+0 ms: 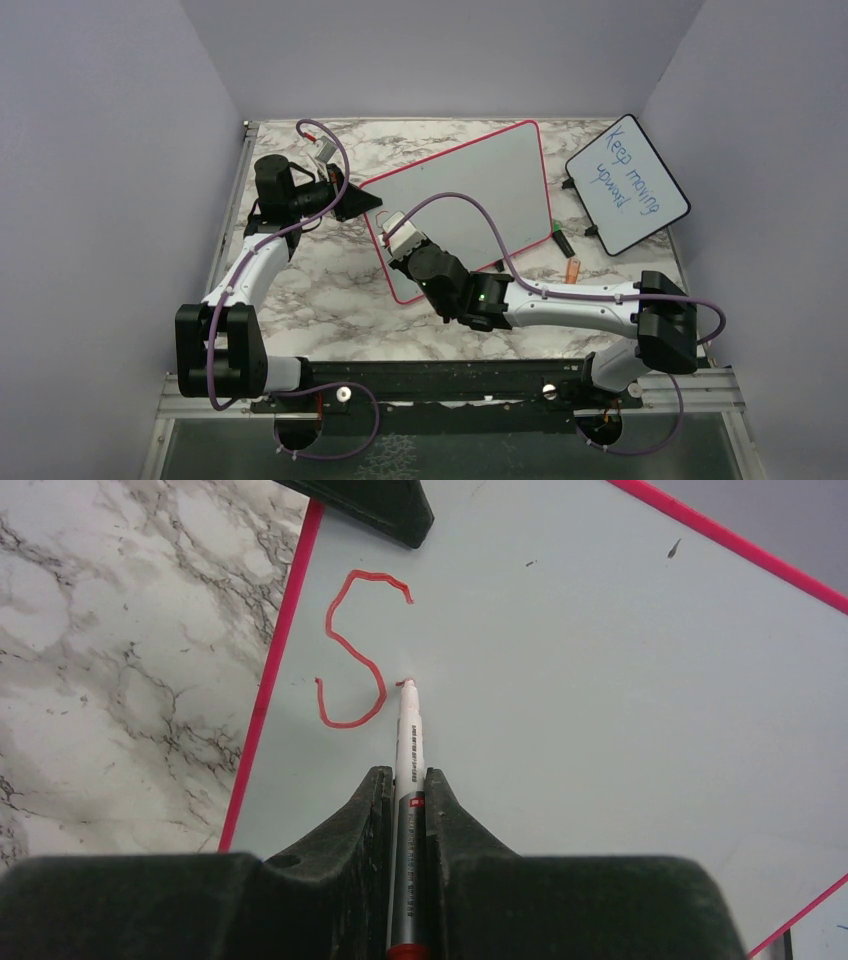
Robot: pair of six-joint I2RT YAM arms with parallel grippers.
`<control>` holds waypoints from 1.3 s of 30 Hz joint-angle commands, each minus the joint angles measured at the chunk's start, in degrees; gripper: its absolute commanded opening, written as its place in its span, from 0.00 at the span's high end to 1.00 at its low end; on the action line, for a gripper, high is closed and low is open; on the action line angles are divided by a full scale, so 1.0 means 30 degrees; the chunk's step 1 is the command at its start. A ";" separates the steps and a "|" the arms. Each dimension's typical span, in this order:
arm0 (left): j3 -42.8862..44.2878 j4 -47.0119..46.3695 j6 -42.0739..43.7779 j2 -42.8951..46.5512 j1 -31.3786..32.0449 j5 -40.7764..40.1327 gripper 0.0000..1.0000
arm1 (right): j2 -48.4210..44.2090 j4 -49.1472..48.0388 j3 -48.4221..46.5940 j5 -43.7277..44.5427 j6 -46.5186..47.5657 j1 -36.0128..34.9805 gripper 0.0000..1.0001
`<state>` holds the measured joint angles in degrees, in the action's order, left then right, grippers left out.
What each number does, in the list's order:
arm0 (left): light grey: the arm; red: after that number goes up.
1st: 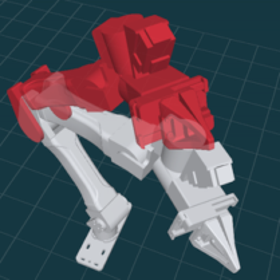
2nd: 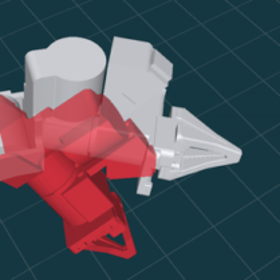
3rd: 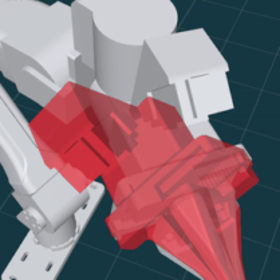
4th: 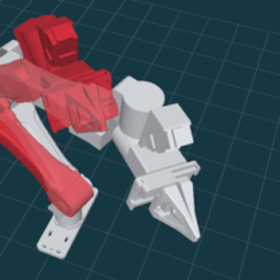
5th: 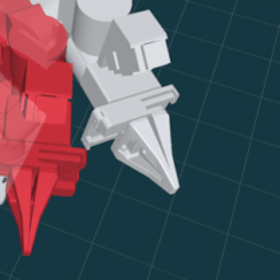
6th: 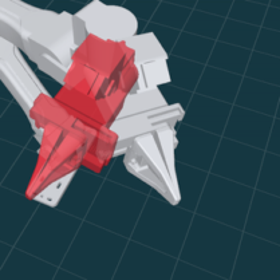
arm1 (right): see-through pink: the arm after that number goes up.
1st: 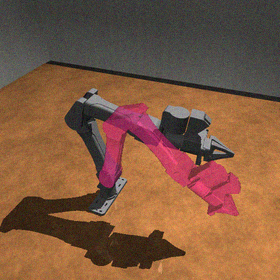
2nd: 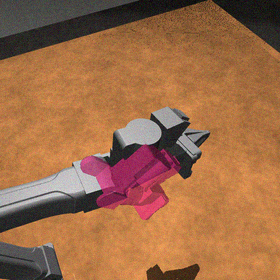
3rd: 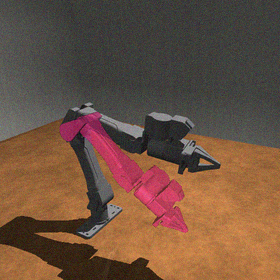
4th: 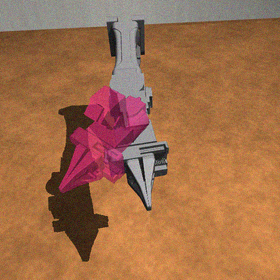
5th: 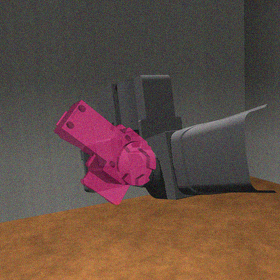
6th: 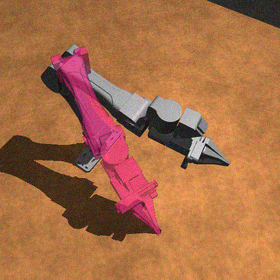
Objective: Write a sentence on the whiteboard
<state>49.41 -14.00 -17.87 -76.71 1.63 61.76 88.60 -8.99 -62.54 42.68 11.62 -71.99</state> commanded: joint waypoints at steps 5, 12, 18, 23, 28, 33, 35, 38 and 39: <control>-0.0297 0.1092 0.1961 -0.0260 0.0375 -0.1249 1.00 | 0.0497 -0.0089 -0.0451 -0.0132 -0.0181 0.0060 0.99; -0.0297 0.1096 0.1968 -0.0243 0.0391 -0.1257 1.00 | 0.0331 0.0628 -0.0265 0.0129 -0.0492 0.0060 0.99; -0.0297 0.1103 0.1968 -0.0216 0.0392 -0.1279 1.00 | 0.0096 0.1271 -0.0051 -0.0210 -0.1145 0.0060 0.99; -0.0297 0.1111 0.1969 -0.0242 0.0386 -0.1308 1.00 | -0.0015 0.1770 0.0089 -0.0309 -0.1692 0.0060 0.99; -0.0297 0.1100 0.1947 -0.0262 0.0395 -0.1310 1.00 | -0.0199 0.2149 0.0266 -0.0483 -0.2117 0.0060 0.99; -0.0269 0.1108 0.1940 -0.0265 0.0394 -0.1337 1.00 | -0.0436 0.2432 0.0449 -0.0620 -0.2374 0.0060 0.99; -0.0272 0.1101 0.1940 -0.0244 0.0387 -0.1333 1.00 | -0.0516 0.2595 0.0467 -0.0700 -0.2510 0.0060 0.99; -0.0297 0.1098 0.1914 -0.0243 0.0394 -0.1335 1.00 | -0.0532 0.2728 0.0537 -0.0805 -0.2656 0.0060 0.99; -0.0297 0.1100 0.1891 -0.0256 0.0391 -0.1323 1.00 | -0.0555 0.2734 0.0559 -0.0822 -0.2695 0.0060 0.99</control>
<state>49.41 -13.85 -17.96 -76.71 1.63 61.45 87.94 -3.14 -62.06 41.69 5.28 -72.01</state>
